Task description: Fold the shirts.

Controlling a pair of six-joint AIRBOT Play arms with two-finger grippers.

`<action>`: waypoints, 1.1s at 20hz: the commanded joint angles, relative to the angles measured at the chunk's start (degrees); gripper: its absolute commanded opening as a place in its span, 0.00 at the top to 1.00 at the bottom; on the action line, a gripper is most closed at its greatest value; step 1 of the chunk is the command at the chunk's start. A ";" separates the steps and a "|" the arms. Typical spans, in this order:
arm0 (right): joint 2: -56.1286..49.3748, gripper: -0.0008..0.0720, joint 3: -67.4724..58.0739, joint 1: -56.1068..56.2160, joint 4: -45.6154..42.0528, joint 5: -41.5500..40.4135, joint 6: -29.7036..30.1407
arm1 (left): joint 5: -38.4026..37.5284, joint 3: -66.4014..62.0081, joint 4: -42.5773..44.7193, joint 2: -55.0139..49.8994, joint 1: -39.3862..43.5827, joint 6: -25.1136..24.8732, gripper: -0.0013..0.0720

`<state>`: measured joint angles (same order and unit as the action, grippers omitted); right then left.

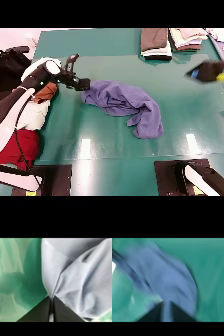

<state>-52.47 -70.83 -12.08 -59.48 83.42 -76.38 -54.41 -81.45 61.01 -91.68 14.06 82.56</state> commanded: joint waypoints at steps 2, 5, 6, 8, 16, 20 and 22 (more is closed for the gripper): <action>-2.03 0.34 24.28 -0.02 -9.27 -2.10 -0.76 | -0.26 -2.58 0.96 1.92 -0.63 -0.81 0.95; -7.13 0.52 34.73 1.03 -7.58 -10.27 -0.72 | -0.76 -2.58 1.14 1.92 -0.63 -0.81 0.94; -8.96 0.52 36.17 1.68 -7.41 -13.16 -0.74 | -0.72 -2.58 1.14 1.92 -0.63 -0.81 0.94; -12.09 0.52 36.94 3.37 -7.04 -16.37 -0.74 | -0.83 -2.58 1.14 1.92 -0.63 -0.79 0.94; -8.55 0.96 31.93 8.68 -7.17 -21.40 -0.59 | -0.87 -4.74 6.80 6.56 -0.66 -0.50 0.95; 5.79 0.96 10.75 1.42 -9.55 -14.71 -0.57 | -0.72 -14.34 16.20 21.33 -0.66 -0.52 0.95; 10.23 0.96 -1.42 -2.38 -9.53 -11.85 -0.57 | -0.70 -19.17 16.20 29.33 -0.63 -0.52 0.95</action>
<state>-49.04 -58.43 -10.20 -68.42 67.68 -76.97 -55.31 -94.67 73.47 -71.94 13.43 81.95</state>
